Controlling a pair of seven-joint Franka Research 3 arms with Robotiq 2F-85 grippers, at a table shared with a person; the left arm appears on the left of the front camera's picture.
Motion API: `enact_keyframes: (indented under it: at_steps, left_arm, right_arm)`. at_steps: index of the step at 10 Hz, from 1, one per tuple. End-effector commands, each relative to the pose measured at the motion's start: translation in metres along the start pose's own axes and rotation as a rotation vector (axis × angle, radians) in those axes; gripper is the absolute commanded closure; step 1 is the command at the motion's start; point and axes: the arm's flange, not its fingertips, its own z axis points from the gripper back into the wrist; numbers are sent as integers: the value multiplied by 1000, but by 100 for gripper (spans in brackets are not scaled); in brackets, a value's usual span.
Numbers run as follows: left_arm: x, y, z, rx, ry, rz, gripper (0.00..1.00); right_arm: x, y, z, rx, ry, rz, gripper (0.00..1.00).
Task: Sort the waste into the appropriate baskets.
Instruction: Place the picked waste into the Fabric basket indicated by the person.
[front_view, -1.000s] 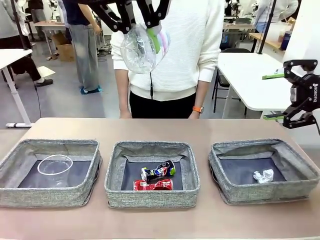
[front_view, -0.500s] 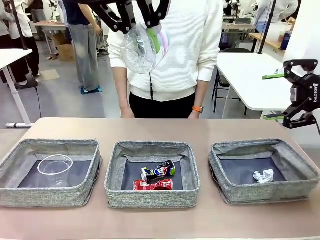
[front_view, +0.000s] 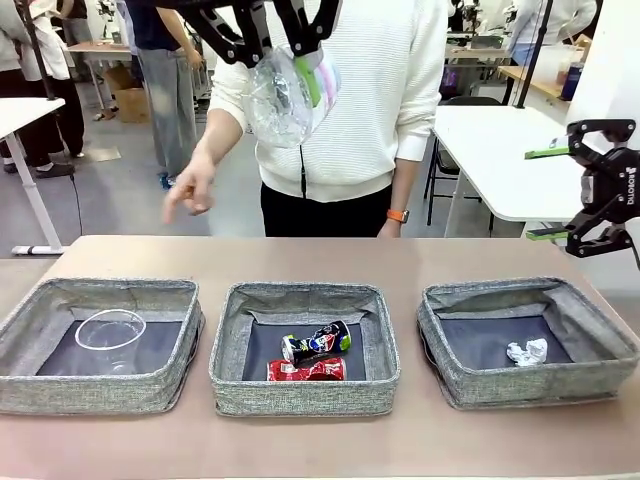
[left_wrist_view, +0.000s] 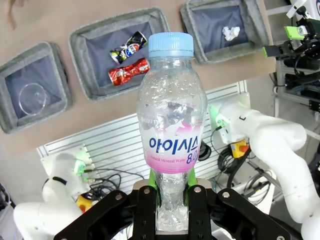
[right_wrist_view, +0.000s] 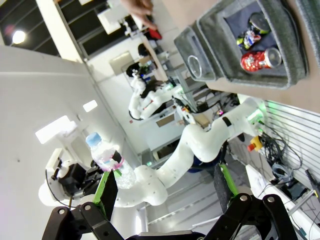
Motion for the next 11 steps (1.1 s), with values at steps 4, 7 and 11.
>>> enact_keyframes:
  at_steps: [4, 7, 11]
  left_arm:
    - [-1, 4, 3, 3, 1, -12, 78]
    - [-1, 4, 3, 3, 1, -12, 78]
    - [-9, 121, -46, 108, -50, 128, 78]
  right_arm:
    - [0, 3, 0, 14, 4, 9, 0]
    - [0, 3, 0, 14, 4, 9, 0]
    - [0, 3, 0, 14, 4, 9, 0]
